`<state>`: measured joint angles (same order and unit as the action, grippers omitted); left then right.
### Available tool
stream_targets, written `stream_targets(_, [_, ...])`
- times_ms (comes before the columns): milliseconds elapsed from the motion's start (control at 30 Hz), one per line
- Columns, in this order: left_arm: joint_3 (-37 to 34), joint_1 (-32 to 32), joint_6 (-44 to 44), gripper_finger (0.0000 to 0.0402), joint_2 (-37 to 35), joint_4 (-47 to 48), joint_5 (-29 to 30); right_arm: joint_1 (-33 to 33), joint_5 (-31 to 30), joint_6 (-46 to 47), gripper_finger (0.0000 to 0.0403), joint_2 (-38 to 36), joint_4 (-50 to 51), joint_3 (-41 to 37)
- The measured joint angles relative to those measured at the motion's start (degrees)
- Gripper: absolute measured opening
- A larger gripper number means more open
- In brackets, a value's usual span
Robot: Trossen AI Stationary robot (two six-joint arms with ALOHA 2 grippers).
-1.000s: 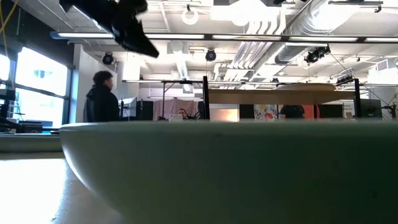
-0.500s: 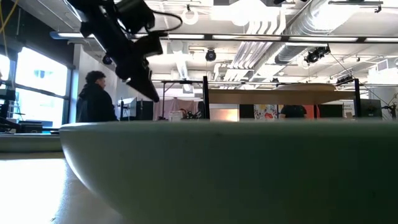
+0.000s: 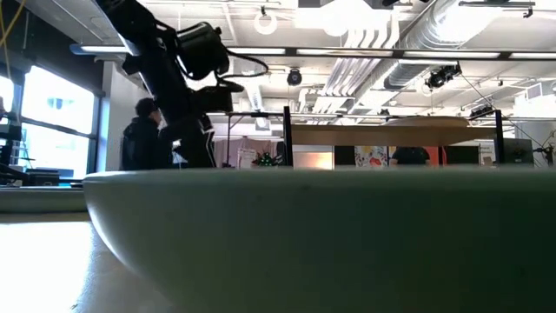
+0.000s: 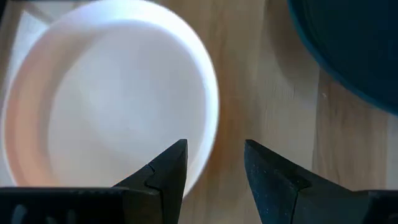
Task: Place and stack plates onto a shelf
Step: Stack the orange plate on top of the white plate on the shelf
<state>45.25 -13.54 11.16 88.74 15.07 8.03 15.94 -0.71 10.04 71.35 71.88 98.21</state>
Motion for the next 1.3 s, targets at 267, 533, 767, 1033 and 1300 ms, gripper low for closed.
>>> stream_targets(267, [0.0,-0.8,0.0,0.0147,4.1,-1.4,0.5,0.0,-0.1,-1.1,0.0097,0.0,0.0,0.0])
stream_targets(533, [0.0,-2.3,-0.5,0.0147,6.8,-2.1,0.6,0.0,-0.1,-1.1,0.0097,0.0,0.3,0.0])
stream_targets(767, [0.0,-2.3,-0.5,0.0121,7.3,-2.2,0.1,0.0,0.2,-1.5,0.0097,0.0,0.3,0.0])
stream_targets(1033, [0.0,-2.6,-0.4,0.0063,7.4,-2.1,-0.2,0.0,0.2,-1.5,0.0097,0.0,0.3,0.0])
stream_targets(1300, [0.0,-2.0,-0.3,0.0006,7.3,-2.2,0.6,0.0,0.1,-1.5,0.0097,0.0,0.3,0.0])
